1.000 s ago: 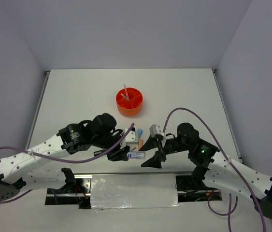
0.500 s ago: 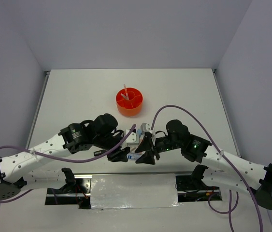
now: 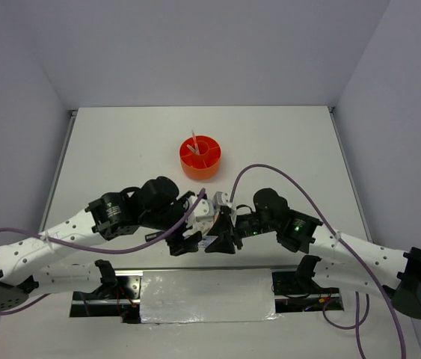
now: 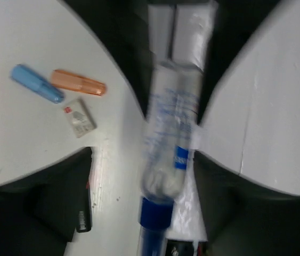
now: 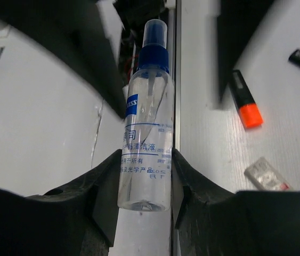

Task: Sort the stationery into containers
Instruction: Pick up the stationery from the center of the board.

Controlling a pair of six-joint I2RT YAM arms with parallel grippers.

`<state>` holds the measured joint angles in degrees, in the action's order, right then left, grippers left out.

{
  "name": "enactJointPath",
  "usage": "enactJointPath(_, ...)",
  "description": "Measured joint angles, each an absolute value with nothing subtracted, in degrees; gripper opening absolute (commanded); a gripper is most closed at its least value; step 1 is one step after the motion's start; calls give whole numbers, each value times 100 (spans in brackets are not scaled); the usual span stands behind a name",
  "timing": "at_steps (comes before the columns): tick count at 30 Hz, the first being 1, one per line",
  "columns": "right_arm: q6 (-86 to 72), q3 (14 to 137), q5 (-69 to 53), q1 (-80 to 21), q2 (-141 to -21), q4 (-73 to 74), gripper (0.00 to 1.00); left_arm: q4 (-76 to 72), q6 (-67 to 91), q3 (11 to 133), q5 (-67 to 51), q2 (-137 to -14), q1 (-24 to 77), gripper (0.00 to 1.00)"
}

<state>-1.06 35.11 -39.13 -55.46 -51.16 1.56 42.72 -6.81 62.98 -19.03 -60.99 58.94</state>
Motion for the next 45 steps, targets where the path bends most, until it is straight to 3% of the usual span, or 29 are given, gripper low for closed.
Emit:
enactJointPath(8, -746, 2759, -2814, -5677, -4919, -1457, 0, 2829, 563, 5931, -97, -5360, 5907, 99)
enactJointPath(18, -1660, 2071, -1188, -5734, -4163, -3109, 0, -34, 3548, 3872, 2027, -3387, 5889, 99)
enactJointPath(27, -2112, 1959, -985, -5758, -4134, -4219, 0, -2012, 4412, 2836, 1638, -3771, 5883, 90)
enactJointPath(32, -2217, 1981, -987, -5795, -4211, -4624, 0, -2956, 4394, 2687, 1288, -3972, 5861, 77)
enactJointPath(37, -2340, 1979, -768, -5815, -4182, -4762, 0, -3634, 4351, 2580, 862, -4018, 5859, 81)
enactJointPath(41, -2456, 1868, -508, -5822, -4158, -4694, 0, -4123, 4296, 2460, 602, -3859, 5865, 94)
enactJointPath(45, -2493, 1833, -521, -5824, -4171, -4687, 0, -4298, 4174, 2416, 451, -3736, 5865, 94)
